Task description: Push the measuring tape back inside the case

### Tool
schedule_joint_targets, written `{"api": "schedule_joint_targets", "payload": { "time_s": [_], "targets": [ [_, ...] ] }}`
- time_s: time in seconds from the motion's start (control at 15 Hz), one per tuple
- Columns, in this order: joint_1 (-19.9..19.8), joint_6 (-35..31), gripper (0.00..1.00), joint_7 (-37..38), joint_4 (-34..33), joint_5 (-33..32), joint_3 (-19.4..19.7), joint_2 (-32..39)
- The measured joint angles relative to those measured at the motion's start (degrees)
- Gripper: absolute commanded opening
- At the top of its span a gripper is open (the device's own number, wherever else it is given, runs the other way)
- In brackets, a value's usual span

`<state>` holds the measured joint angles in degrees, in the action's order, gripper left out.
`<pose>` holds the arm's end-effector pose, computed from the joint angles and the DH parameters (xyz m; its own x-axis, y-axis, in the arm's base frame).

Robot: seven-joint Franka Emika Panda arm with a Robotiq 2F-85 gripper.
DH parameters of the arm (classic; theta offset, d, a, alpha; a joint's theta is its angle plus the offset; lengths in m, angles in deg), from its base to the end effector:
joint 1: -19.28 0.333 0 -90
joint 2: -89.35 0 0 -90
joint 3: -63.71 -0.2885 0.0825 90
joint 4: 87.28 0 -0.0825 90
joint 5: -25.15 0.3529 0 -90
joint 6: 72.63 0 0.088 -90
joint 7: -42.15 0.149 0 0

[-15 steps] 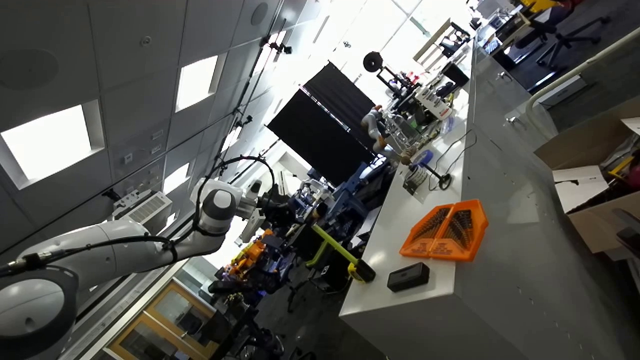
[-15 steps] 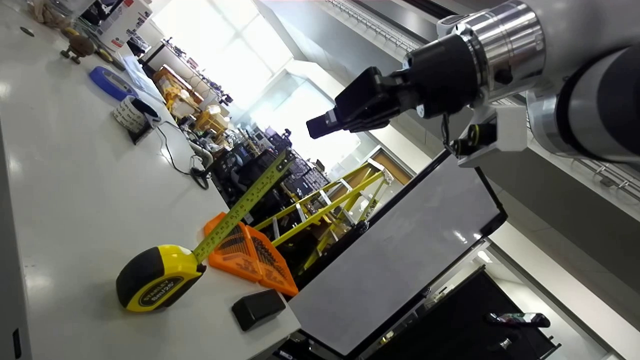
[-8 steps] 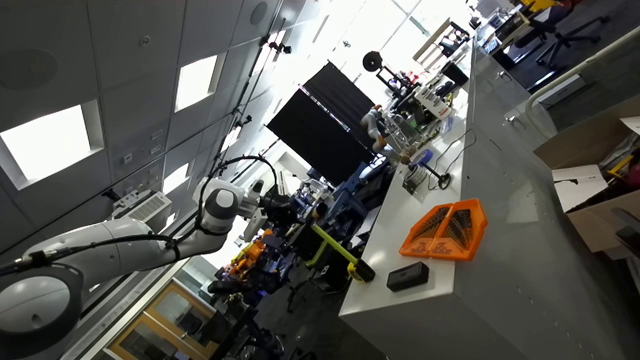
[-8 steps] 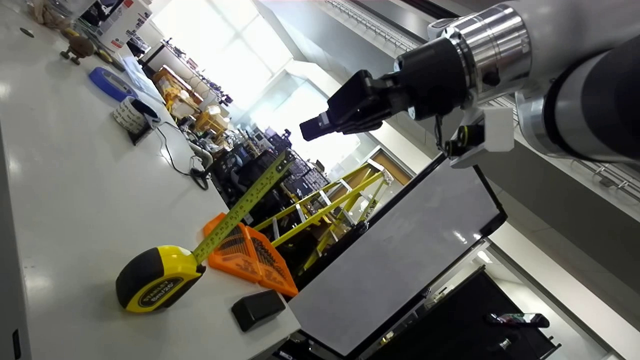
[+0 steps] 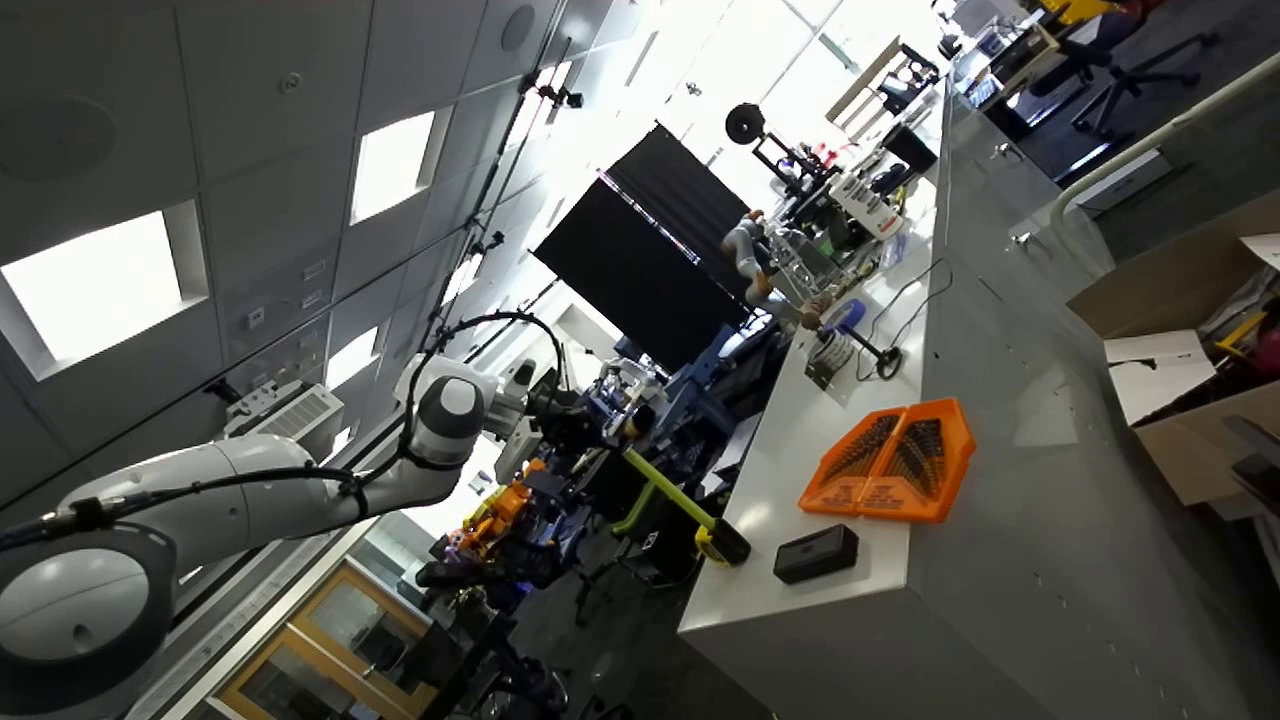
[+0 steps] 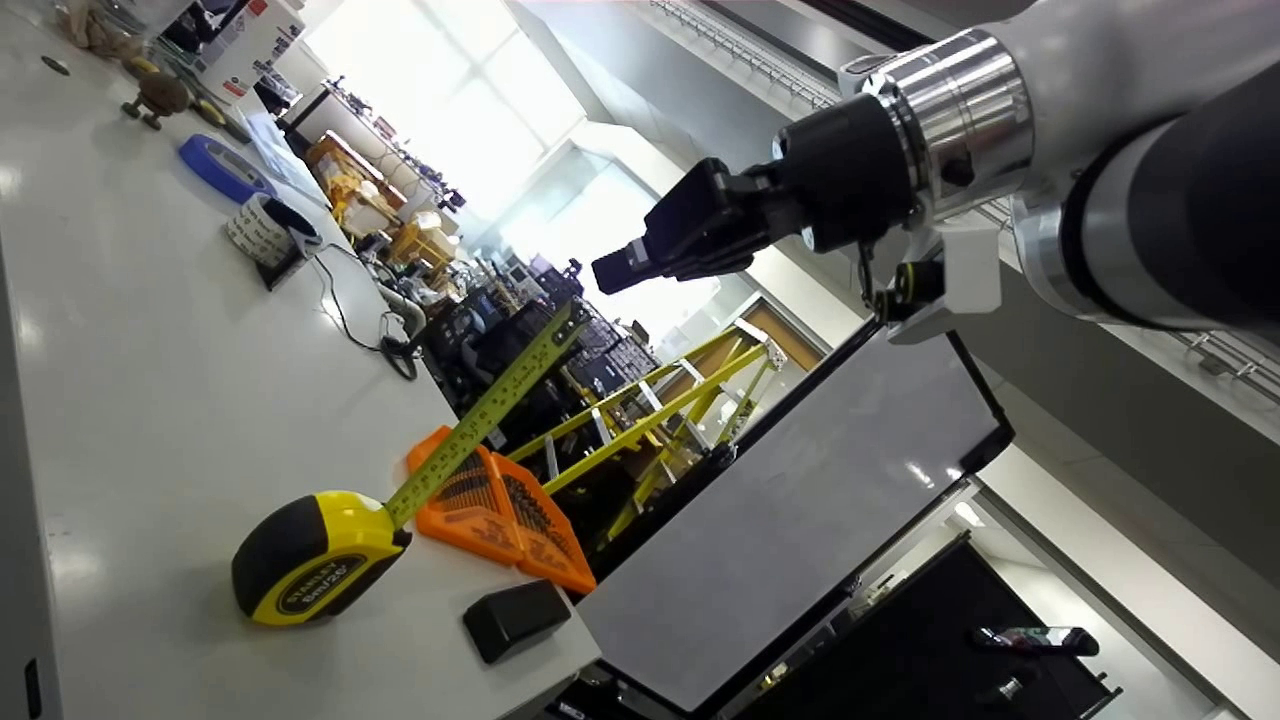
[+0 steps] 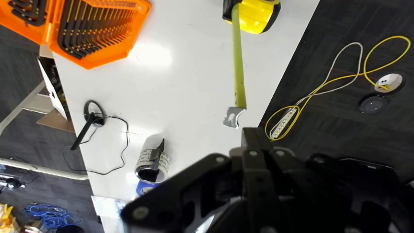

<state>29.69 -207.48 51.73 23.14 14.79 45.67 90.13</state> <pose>0.5191 0.2717 0.4695 0.8191 0.3978 0.4133 0.3952 -0.9135 0.0961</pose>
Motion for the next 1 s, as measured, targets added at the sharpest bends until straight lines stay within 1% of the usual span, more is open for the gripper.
{"api": "schedule_joint_targets", "payload": {
  "time_s": [1.0],
  "targets": [
    [0.0, 0.02, 0.0, 0.0, 0.0, 0.0, 0.96, 1.46]
  ]
}}
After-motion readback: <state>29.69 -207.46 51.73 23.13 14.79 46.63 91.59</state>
